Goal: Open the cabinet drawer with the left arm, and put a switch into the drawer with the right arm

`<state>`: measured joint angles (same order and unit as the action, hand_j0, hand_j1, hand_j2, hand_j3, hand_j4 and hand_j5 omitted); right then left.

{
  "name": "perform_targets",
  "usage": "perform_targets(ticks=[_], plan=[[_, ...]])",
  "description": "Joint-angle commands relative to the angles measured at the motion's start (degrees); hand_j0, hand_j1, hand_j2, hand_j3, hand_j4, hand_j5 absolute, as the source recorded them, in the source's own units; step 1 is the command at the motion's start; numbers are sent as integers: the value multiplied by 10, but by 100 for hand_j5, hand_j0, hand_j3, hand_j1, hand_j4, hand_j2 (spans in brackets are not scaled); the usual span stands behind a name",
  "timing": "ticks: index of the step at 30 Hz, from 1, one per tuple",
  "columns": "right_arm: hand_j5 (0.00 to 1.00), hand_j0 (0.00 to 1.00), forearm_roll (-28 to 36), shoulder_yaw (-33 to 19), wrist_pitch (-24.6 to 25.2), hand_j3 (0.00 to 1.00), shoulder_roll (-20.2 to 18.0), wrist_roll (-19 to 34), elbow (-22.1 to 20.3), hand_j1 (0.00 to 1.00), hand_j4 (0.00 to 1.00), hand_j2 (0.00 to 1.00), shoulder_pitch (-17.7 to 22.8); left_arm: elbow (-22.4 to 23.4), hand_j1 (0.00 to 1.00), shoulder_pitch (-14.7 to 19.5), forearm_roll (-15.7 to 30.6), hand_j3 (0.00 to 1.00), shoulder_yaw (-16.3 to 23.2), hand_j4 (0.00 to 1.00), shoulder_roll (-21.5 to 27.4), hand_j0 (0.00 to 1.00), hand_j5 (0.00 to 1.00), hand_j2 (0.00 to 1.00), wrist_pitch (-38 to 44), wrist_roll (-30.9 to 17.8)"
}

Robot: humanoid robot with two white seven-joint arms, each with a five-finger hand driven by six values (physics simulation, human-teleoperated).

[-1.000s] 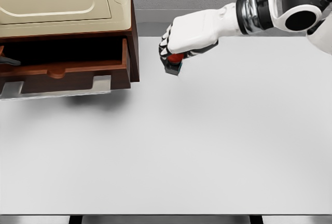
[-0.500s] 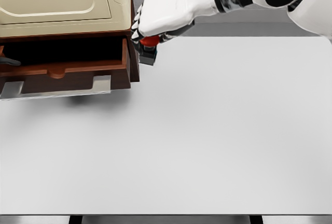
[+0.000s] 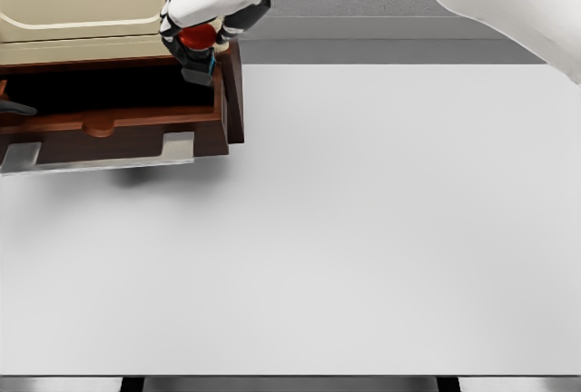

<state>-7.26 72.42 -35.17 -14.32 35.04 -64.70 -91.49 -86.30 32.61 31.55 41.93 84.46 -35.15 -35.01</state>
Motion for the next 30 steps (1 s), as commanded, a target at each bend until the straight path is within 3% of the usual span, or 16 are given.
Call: perform_targets(ticks=[1,9,13,14,16,22,23,24,25,27,29,30], plan=[[54,54,1,-2,2,54,51,0,63,54,54,54,0,0,100,0,4,100,-1,100,1,100,100,100,2,0],[55,55,-6,0,2,55,111,0,159,55,55,55,-1,-1,100,0,4,100,0,100,2,100,100,100,2,0],[57,57,-6,2,2,57,125,0,183,57,57,57,-2,-1,100,0,4,100,0,100,2,100,100,100,2,0],[59,59,-6,2,2,59,126,0,183,59,59,59,-2,-1,100,0,4,100,0,100,2,100,100,100,2,0],[100,100,-40,1,2,100,134,0,179,100,100,100,-1,-2,100,0,4,100,1,100,2,100,100,100,2,0],[100,100,-41,-7,2,100,123,0,140,100,100,100,-6,-2,100,0,4,100,1,100,2,100,100,100,2,0],[100,100,-37,-13,2,100,106,0,124,100,100,100,-5,-2,100,0,4,100,1,100,2,100,100,100,2,0],[100,100,-35,-20,2,100,74,0,82,100,100,100,-4,-2,100,0,4,100,1,100,2,100,100,100,2,0],[100,100,-35,-20,2,100,13,0,3,100,100,100,3,-2,100,0,4,100,1,100,2,100,100,100,2,0],[100,100,-34,-34,2,100,-152,0,-139,100,100,100,35,-2,100,0,4,100,1,100,0,100,100,100,2,0],[100,100,-35,-80,2,100,-277,0,-199,100,100,100,83,-2,100,0,5,100,1,100,-4,100,100,100,2,0],[100,100,-38,-86,2,100,-330,0,-216,100,100,100,128,-3,100,1,7,100,-1,100,-10,100,100,100,2,0]])
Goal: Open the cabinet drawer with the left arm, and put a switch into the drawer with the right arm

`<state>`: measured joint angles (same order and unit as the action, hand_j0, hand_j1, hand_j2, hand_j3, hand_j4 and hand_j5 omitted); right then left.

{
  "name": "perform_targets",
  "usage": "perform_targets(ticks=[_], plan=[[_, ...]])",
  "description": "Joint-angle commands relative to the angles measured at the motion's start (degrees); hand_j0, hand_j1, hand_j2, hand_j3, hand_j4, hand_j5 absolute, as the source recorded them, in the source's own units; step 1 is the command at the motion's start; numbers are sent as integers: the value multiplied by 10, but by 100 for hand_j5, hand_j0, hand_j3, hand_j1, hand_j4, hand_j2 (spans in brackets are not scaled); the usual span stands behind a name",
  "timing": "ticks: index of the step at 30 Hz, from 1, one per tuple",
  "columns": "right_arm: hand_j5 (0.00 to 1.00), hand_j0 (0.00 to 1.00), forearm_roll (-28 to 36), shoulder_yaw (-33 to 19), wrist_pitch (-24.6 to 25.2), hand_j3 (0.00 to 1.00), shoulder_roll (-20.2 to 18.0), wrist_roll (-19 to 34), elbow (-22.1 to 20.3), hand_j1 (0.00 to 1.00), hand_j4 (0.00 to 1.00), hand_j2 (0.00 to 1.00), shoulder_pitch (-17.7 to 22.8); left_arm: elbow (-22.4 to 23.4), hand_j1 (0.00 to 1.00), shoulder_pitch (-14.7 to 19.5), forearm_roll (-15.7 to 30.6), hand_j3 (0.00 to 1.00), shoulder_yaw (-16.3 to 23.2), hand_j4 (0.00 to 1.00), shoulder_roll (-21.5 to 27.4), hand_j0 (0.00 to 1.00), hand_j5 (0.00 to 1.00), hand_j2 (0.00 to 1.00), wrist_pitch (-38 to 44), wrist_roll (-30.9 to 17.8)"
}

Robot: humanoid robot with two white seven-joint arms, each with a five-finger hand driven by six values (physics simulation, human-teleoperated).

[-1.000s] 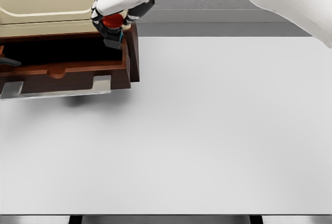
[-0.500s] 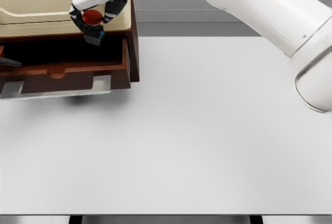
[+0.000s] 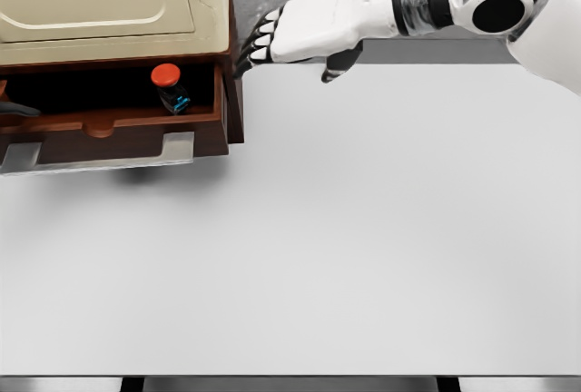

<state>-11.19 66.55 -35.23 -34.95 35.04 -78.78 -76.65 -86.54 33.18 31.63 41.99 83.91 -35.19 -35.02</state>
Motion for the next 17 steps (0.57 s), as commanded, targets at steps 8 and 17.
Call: perform_targets(ticks=[8,17], plan=[[100,100,-1,-73,2,100,-238,0,-93,100,100,100,154,-120,100,31,4,100,-9,100,-64,100,100,100,2,0],[100,100,-2,-52,2,100,-236,0,-85,100,100,100,175,-132,100,36,9,100,-9,100,-76,100,100,100,2,0]])
